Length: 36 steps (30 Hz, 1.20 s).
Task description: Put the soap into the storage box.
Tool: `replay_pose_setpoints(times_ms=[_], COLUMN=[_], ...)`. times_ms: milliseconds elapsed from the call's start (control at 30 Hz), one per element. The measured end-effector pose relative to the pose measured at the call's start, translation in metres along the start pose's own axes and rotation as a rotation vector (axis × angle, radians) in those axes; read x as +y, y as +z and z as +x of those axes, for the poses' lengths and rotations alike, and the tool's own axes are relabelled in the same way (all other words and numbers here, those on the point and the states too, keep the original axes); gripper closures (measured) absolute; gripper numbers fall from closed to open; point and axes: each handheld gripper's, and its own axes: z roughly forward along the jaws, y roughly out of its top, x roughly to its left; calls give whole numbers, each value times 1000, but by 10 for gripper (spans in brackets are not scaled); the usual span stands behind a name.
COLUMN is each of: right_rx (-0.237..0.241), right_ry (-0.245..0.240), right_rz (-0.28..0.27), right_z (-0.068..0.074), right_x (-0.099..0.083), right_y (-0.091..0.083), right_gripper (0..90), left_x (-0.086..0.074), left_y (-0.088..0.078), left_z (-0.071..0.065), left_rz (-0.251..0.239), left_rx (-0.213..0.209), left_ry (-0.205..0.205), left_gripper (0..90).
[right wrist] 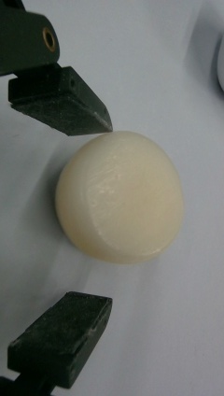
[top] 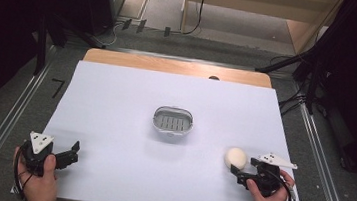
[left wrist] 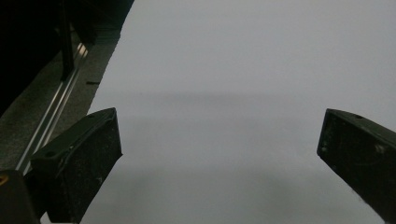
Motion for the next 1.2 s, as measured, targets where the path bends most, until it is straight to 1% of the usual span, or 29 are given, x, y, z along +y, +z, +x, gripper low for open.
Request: replay_pose_setpoints(times_ms=[33,100,200,233,400,467,533,567,700,733,767,1033,1100,1167,1200], right_rx=[5,-3,-20,-26,-40,-58,-64,-77,-74,-74,-67,-65,-67,-83,-77], right_ry=[1,-7,-19,-14,-10,-19,-24,-33,-39,-39,-45,-46,-53,-72,-65], right_rz=[-3,-3,15,22,29,32,34,35,32,31,23,22,26,18,16], right_z=[0,3,6,8,10,12,12,14,14,15,15,16,16,19,19], right_x=[1,4,8,9,12,13,13,12,12,12,11,11,11,11,12], right_y=[2,6,13,16,21,23,23,23,23,23,22,21,21,19,17], right_gripper=[139,140,141,148,153,156,160,165,186,205,243,248,249,249,249], left_x=[0,0,0,0,0,0,0,0,0,0,0,0,0,0,0], left_y=[0,0,0,0,0,0,0,0,0,0,0,0,0,0,0], left_z=[0,0,0,0,0,0,0,0,0,0,0,0,0,0,0], left_rz=[0,-1,0,1,0,0,1,1,1,1,1,2,2,2,1], left_rx=[-1,-1,1,0,-1,0,0,0,0,0,-1,-1,-1,-1,-1], left_ry=[1,0,0,3,-1,-1,-1,-1,0,0,-2,-2,-2,-2,-2], left_gripper=[1,1,1,1,1,2,1,1,1,1,2,1,1,1,1])
